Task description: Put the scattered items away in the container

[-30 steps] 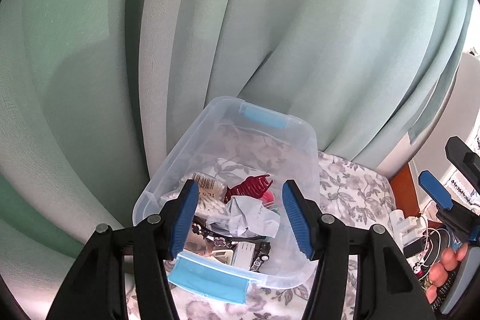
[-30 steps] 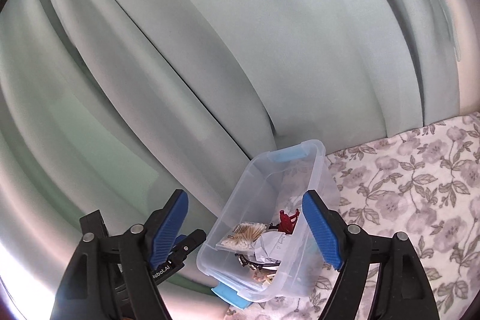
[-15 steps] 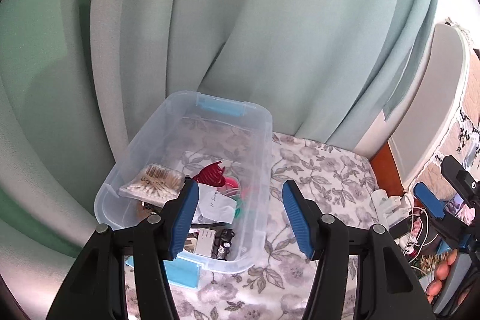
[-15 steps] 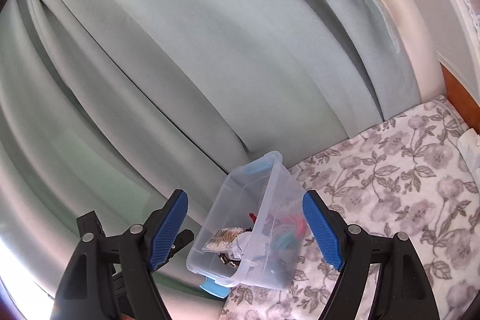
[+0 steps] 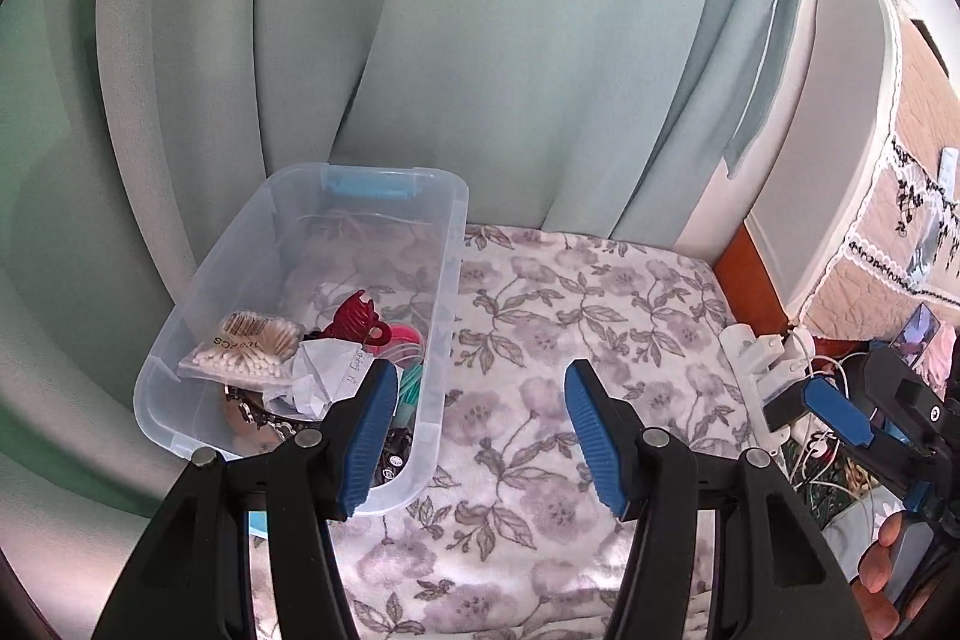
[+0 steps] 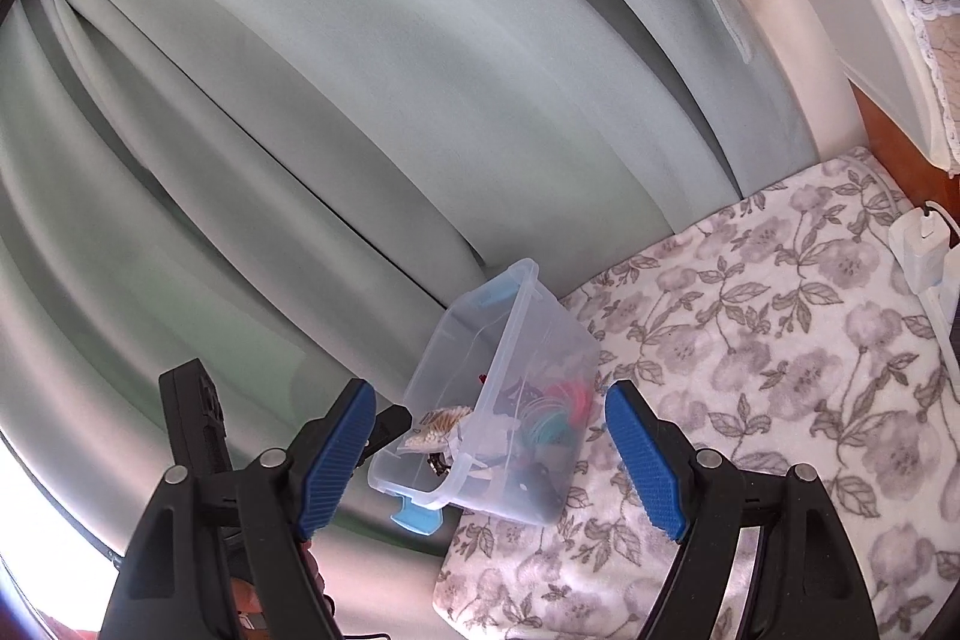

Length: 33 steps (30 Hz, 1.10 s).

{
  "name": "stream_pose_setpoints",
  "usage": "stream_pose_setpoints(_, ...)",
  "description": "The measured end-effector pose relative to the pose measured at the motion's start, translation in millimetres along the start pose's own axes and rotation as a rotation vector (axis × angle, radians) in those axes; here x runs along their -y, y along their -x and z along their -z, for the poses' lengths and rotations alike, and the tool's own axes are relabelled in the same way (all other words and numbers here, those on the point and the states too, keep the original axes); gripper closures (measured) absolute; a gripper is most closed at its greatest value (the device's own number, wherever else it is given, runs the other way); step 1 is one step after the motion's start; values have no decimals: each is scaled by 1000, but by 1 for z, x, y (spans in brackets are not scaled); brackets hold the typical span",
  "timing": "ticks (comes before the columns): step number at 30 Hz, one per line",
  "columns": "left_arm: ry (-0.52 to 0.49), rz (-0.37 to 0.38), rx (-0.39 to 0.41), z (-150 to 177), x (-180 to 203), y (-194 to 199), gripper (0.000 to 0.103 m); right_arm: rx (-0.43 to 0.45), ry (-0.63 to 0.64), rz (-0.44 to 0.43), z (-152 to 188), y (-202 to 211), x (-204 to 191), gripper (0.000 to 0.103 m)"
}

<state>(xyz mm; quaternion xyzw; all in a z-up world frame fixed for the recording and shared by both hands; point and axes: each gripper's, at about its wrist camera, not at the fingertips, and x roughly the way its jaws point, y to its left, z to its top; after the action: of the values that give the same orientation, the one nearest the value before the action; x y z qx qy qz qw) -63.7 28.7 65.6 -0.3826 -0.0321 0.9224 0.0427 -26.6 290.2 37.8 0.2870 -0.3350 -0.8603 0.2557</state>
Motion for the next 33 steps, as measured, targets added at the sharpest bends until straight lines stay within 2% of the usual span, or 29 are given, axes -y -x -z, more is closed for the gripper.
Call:
stream_pose_setpoints(4, -6, -3, -20, 3, 3, -3, 44, 0, 25, 68, 4, 3, 0, 21)
stream_pose_setpoints(8, -2, -23, -36, 11, 5, -8, 44, -37, 35, 152, 9, 1, 0, 21)
stream_pose_setpoints(16, 3, -31, -56, 33, 0, -13, 43, -109, 60, 245, 20, -13, -8, 21)
stream_pose_setpoints(19, 10, -32, -57, 37, -4, -14, 35, -131, 98, 301, 24, -21, -17, 21)
stream_pose_setpoints(24, 12, -39, -78, 45, -11, -19, 33, -166, 139, 411, 32, -34, -29, 21)
stream_pose_setpoints(29, -15, -78, -87, 49, -13, -20, 31, -199, 197, 446, 42, -45, -44, 21)
stream_pose_setpoints(33, 8, -46, -72, 49, -19, -16, 22, -216, 245, 449, 48, -54, -54, 21)
